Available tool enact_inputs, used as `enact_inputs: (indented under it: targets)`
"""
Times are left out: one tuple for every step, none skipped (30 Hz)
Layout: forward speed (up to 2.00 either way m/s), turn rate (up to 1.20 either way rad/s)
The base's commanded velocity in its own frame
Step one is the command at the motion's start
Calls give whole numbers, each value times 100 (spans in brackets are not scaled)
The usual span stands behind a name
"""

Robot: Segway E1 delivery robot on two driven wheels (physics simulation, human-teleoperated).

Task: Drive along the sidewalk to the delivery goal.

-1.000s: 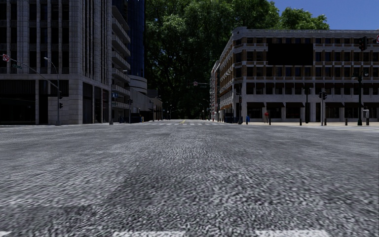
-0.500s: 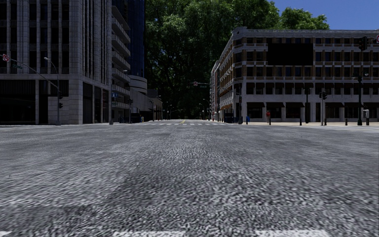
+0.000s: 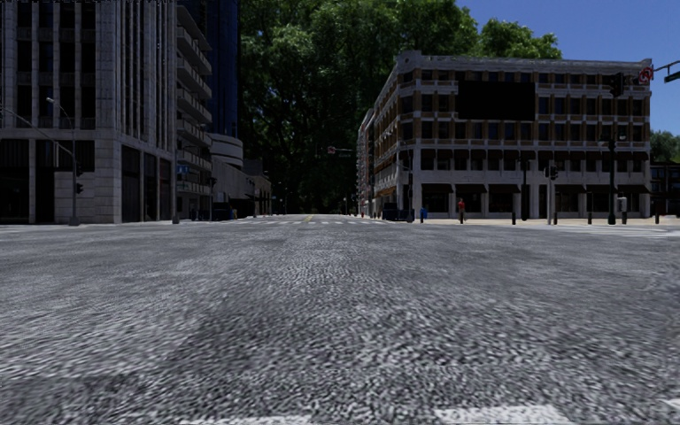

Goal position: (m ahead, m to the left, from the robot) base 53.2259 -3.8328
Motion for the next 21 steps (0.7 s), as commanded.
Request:
enact_inputs:
  targets:
    - [0,-120]
    - [0,-120]
    - [0,-75]
    - [0,-53]
    - [0,-45]
    - [0,-83]
    - [0,-120]
    - [0,-120]
    - [0,-120]
    - [0,-120]
    - [0,-120]
    - [0,-120]
    - [0,-120]
    - [0,-120]
    - [0,-120]
    - [0,-120]
    - [0,-120]
    - [0,-120]
    - [0,-120]
    - [0,-120]
    - [0,-120]
